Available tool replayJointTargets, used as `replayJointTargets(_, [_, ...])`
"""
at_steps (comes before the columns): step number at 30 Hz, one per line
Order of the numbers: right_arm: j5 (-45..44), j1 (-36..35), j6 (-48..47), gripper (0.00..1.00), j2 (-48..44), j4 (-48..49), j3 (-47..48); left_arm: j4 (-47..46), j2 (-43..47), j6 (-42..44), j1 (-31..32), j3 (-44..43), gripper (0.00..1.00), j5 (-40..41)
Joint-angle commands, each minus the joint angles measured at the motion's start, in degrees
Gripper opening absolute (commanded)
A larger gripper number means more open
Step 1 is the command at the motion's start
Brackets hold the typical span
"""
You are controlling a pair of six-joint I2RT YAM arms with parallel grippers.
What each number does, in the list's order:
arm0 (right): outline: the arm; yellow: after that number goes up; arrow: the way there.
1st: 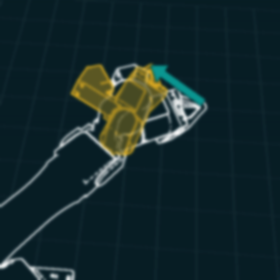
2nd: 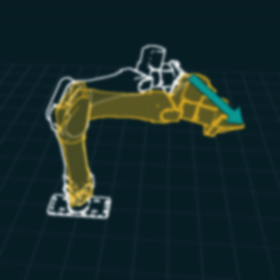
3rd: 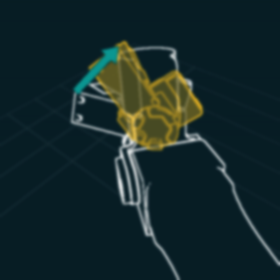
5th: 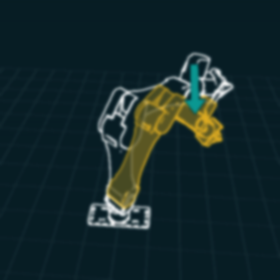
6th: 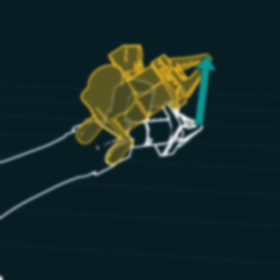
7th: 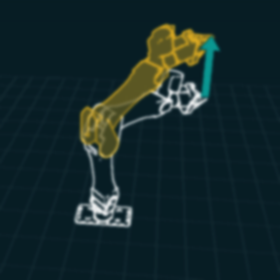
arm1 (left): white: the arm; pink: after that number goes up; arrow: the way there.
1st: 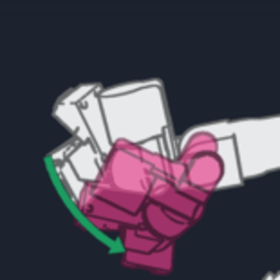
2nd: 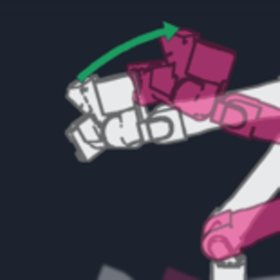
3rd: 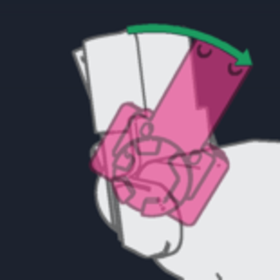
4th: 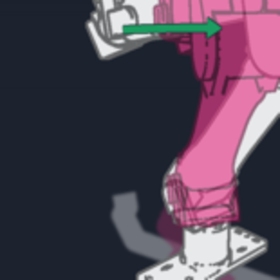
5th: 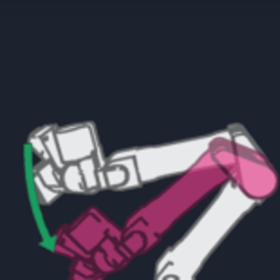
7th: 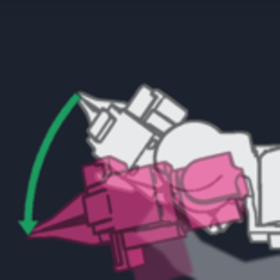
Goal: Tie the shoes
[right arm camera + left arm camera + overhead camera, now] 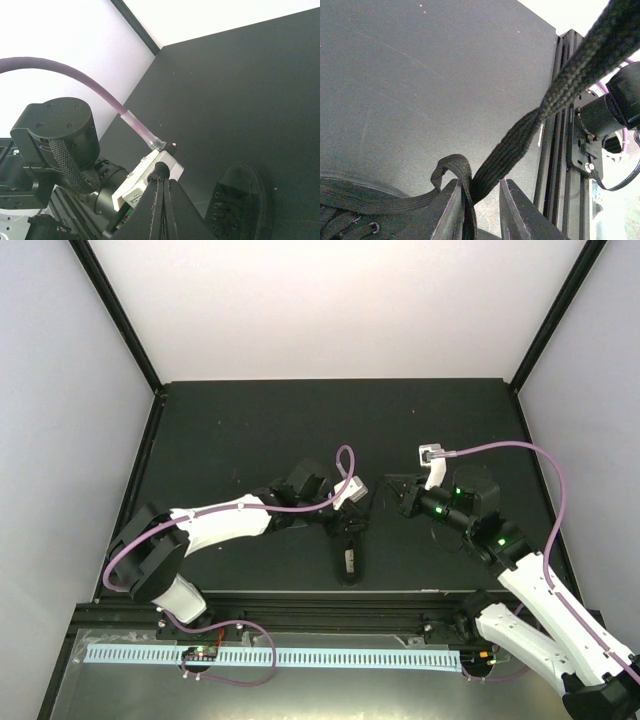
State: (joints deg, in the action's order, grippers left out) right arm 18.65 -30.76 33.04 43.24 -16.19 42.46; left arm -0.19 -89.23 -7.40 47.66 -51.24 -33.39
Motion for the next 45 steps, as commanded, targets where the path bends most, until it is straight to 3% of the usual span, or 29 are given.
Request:
replayJointTargets(1, [1.0, 0.2, -1.1, 0.02, 0.1, 1.7, 1.2, -0.3, -1.0, 1.4, 0.2, -2.0, 0.22, -2.5])
replayJointTargets(12, [3.2, 0.2, -1.1, 0.02, 0.7, 2.5, 1.5, -1.2, -1.9, 1.1, 0.4, -2.6, 0.22, 0.6])
replayJointTargets(15, [3.8, 0.2, -1.1, 0.02, 1.2, 2.6, 1.3, -3.4, -0.8, 1.2, 1.0, -1.4, 0.17, 2.9])
replayJointTargets(18, [3.9, 0.2, -1.1, 0.02, 1.9, 2.8, 1.2, -5.7, 0.4, 1.2, 1.1, 0.3, 0.03, 4.2])
replayJointTargets(22, [2.8, 0.2, -1.2, 0.02, 3.2, 3.5, 0.9, -8.6, 2.8, 0.9, 1.1, 3.3, 0.02, 5.4])
replayJointTargets(31, [-2.0, 0.2, -2.3, 0.02, 16.7, 7.0, 1.5, -11.8, 5.7, -0.7, 1.1, 7.6, 0.02, 5.3])
replayJointTargets(34, [-1.2, 0.2, -2.5, 0.13, 22.7, 8.0, 3.4, -13.0, 6.5, -2.3, 1.1, 8.5, 0.02, 4.8])
replayJointTargets(37, [-1.2, 0.2, -3.2, 0.48, 27.2, 8.5, 4.4, -14.3, 7.4, -4.0, 1.1, 9.7, 0.02, 5.1])
replayJointTargets(39, [-2.7, 0.2, -3.9, 0.64, 27.8, 7.3, 5.0, -14.1, 7.6, -4.6, 1.1, 9.9, 0.02, 5.6])
replayJointTargets(42, [-5.4, 0.3, -4.8, 0.76, 25.2, 5.8, 3.9, -13.3, 7.6, -5.3, 1.1, 9.8, 0.02, 6.7])
replayJointTargets(45, [-7.6, 0.5, -4.4, 0.81, 20.3, 5.5, -0.3, -13.3, 7.8, -6.5, 1.1, 10.2, 0.02, 7.9])
